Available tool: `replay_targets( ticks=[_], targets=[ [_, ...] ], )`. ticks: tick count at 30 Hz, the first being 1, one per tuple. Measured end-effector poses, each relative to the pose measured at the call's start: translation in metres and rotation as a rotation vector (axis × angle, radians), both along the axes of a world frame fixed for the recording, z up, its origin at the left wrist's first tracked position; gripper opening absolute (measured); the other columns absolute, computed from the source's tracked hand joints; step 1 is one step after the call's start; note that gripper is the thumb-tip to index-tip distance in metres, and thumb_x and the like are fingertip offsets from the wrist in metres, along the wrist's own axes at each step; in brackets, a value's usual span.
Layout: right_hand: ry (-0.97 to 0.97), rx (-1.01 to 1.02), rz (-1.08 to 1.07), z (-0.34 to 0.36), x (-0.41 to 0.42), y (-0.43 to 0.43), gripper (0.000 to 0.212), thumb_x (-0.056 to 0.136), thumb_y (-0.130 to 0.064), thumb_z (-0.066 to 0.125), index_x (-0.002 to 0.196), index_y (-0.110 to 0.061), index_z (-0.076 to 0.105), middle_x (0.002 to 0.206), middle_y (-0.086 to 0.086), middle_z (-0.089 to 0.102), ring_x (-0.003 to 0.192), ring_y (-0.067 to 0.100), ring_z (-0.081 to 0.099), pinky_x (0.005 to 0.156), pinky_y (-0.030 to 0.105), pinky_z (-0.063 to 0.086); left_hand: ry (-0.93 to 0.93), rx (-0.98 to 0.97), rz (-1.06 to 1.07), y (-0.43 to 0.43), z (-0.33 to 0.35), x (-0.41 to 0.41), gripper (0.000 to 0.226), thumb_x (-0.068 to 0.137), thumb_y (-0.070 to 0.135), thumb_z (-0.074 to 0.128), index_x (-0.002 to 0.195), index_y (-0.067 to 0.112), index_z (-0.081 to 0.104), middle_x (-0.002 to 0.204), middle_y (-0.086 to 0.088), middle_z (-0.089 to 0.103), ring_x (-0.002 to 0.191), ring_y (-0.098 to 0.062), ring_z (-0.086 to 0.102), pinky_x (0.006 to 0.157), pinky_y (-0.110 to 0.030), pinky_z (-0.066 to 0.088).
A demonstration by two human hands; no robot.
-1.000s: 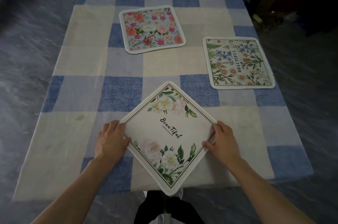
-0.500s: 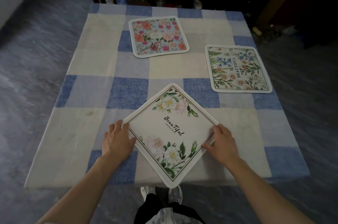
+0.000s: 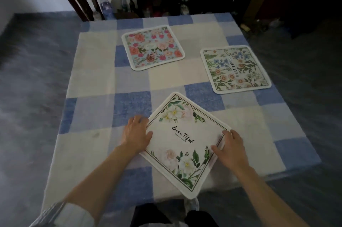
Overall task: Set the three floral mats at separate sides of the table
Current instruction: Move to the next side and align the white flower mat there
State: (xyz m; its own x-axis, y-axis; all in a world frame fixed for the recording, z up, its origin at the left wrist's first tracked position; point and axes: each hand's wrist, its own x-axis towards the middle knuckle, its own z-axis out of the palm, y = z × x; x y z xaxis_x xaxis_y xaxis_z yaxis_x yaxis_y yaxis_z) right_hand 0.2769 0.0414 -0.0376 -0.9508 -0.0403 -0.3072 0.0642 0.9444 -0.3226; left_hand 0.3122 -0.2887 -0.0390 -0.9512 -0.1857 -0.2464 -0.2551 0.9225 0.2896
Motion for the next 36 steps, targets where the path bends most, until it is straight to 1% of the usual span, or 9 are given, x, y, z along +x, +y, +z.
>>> replay_targets(
  ticks=[5,8,12,14,18,23,30,32,36],
  targets=[
    [0.019,0.043,-0.180,0.002,0.025,-0.031,0.076,0.081,-0.047,0.068,0.141,-0.013,0.035,0.145,0.011,0.037,0.133,0.032,0.035,0.107,0.045,0.037,-0.004,0.033,-0.223,-0.018,0.001,-0.042,0.042,0.093,0.038,0.052,0.128,0.015,0.051,0.137,-0.008,0.046,0.127,-0.029,0.039,0.106,-0.041,0.036],
    [0.046,0.087,-0.237,0.006,0.038,-0.048,0.067,0.083,-0.048,0.063,0.134,-0.014,0.038,0.137,0.010,0.043,0.124,0.030,0.041,0.100,0.044,0.042,0.030,0.028,-0.314,-0.027,0.005,-0.057,0.036,0.093,0.034,0.051,0.121,0.012,0.053,0.132,-0.009,0.050,0.123,-0.028,0.042,0.102,-0.041,0.039],
    [0.034,0.109,-0.321,0.004,0.055,-0.066,0.056,0.082,-0.048,0.064,0.123,-0.018,0.041,0.125,0.005,0.047,0.113,0.024,0.046,0.091,0.039,0.046,0.023,-0.061,-0.436,-0.025,0.003,-0.072,0.042,0.093,0.035,0.050,0.130,0.015,0.049,0.138,-0.006,0.046,0.126,-0.026,0.040,0.103,-0.040,0.039],
    [-0.005,0.099,-0.356,-0.002,0.060,-0.072,0.053,0.083,-0.048,0.063,0.123,-0.019,0.042,0.125,0.004,0.047,0.112,0.023,0.046,0.092,0.038,0.046,0.007,-0.090,-0.475,-0.022,-0.002,-0.078,0.041,0.093,0.035,0.048,0.129,0.016,0.048,0.138,-0.006,0.045,0.126,-0.026,0.039,0.101,-0.040,0.040],
    [-0.063,0.104,-0.396,-0.012,0.066,-0.079,0.049,0.086,-0.045,0.060,0.122,-0.018,0.042,0.124,0.006,0.048,0.113,0.024,0.045,0.094,0.038,0.045,-0.058,-0.082,-0.493,-0.016,-0.017,-0.076,0.036,0.092,0.033,0.047,0.124,0.016,0.047,0.129,-0.007,0.047,0.120,-0.026,0.041,0.095,-0.040,0.044],
    [-0.038,0.137,-0.419,-0.016,0.065,-0.089,0.042,0.088,-0.043,0.054,0.118,-0.015,0.044,0.118,0.008,0.049,0.111,0.026,0.045,0.092,0.038,0.045,-0.029,-0.123,-0.501,-0.013,-0.029,-0.070,0.039,0.091,0.035,0.049,0.124,0.015,0.047,0.129,-0.008,0.045,0.119,-0.027,0.040,0.093,-0.041,0.045],
    [-0.039,0.112,-0.461,-0.016,0.061,-0.090,0.040,0.090,-0.043,0.054,0.116,-0.014,0.047,0.120,0.008,0.047,0.114,0.026,0.041,0.097,0.038,0.041,0.027,-0.034,-0.468,-0.013,-0.035,-0.076,0.035,0.091,0.030,0.052,0.120,0.009,0.055,0.124,-0.013,0.047,0.117,-0.029,0.042,0.097,-0.040,0.043],
    [-0.011,0.066,-0.499,-0.016,0.061,-0.091,0.035,0.091,-0.035,0.056,0.116,-0.012,0.048,0.121,0.010,0.046,0.114,0.025,0.042,0.099,0.037,0.043,0.053,0.028,-0.432,-0.014,-0.036,-0.077,0.028,0.092,0.021,0.052,0.116,0.007,0.058,0.123,-0.014,0.048,0.115,-0.029,0.044,0.094,-0.040,0.045],
    [0.054,-0.042,-0.556,-0.021,0.066,-0.091,0.028,0.088,-0.003,0.056,0.115,-0.005,0.049,0.122,0.015,0.042,0.108,0.026,0.046,0.093,0.038,0.049,0.143,0.149,-0.361,-0.022,-0.040,-0.078,0.013,0.092,0.007,0.051,0.099,0.005,0.062,0.113,-0.009,0.054,0.101,-0.024,0.052,0.079,-0.034,0.049]
  ],
)
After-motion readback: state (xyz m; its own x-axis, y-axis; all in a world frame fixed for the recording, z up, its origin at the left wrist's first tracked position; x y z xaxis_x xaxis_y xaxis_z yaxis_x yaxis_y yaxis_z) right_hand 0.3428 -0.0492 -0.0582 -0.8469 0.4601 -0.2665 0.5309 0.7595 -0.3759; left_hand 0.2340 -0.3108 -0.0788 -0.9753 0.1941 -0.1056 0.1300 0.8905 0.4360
